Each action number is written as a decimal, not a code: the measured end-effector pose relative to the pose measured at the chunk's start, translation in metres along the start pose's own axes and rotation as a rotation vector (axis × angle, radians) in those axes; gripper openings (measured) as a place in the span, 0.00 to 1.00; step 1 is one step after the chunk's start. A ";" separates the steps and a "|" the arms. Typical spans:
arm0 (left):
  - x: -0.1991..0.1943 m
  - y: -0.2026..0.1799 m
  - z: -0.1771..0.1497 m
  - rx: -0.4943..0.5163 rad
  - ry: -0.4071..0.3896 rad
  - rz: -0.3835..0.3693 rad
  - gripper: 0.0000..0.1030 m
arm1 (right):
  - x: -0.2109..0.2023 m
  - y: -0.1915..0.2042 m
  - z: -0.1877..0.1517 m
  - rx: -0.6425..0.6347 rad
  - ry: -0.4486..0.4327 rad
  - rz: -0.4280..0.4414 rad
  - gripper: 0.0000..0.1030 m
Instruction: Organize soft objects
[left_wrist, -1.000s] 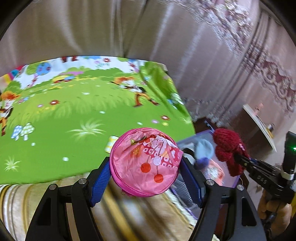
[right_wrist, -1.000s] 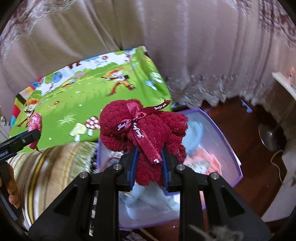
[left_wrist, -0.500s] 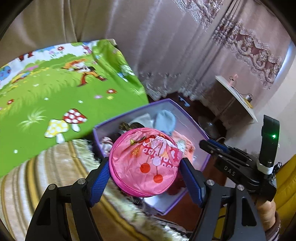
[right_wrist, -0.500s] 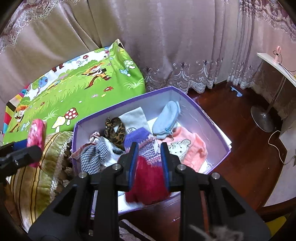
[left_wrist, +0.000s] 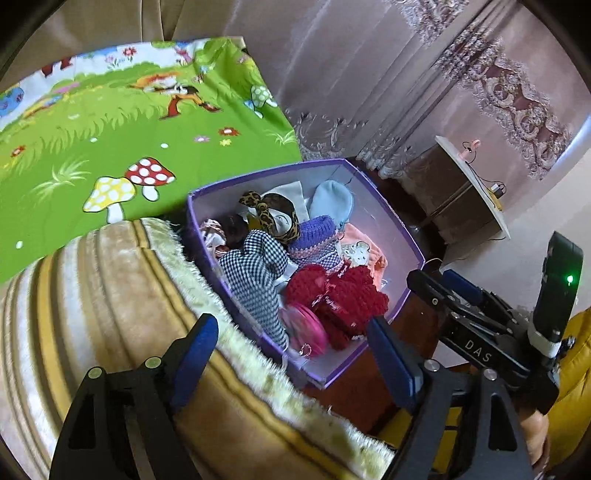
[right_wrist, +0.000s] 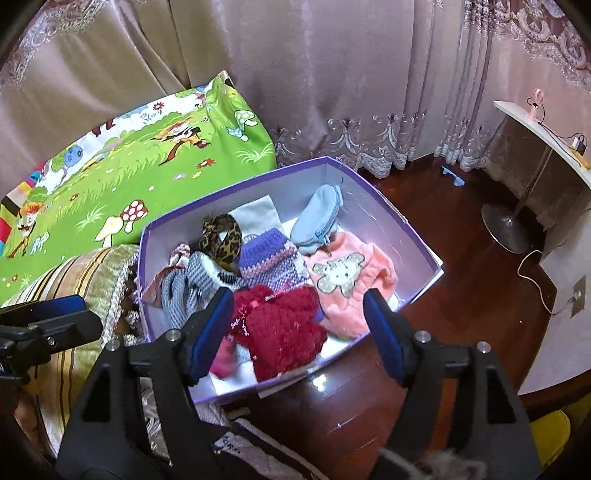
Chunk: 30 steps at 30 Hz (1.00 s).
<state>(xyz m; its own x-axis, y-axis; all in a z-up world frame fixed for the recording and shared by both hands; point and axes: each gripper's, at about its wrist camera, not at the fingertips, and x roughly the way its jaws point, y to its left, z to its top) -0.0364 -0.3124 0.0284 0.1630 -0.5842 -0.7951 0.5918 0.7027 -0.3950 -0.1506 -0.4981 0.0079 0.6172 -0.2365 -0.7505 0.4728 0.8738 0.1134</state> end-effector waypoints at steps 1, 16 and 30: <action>-0.003 0.000 -0.003 0.005 -0.010 0.007 0.81 | -0.003 0.002 -0.002 -0.009 -0.002 -0.008 0.75; -0.004 0.001 -0.009 -0.009 -0.016 0.002 0.87 | -0.024 0.011 -0.005 -0.036 -0.025 -0.047 0.76; -0.002 0.000 -0.010 -0.002 -0.012 0.015 0.88 | -0.020 0.008 -0.007 -0.029 -0.013 -0.041 0.76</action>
<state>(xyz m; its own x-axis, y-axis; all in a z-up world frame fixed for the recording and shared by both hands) -0.0442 -0.3073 0.0254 0.1812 -0.5789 -0.7950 0.5878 0.7119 -0.3843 -0.1635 -0.4830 0.0198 0.6059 -0.2776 -0.7455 0.4797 0.8751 0.0640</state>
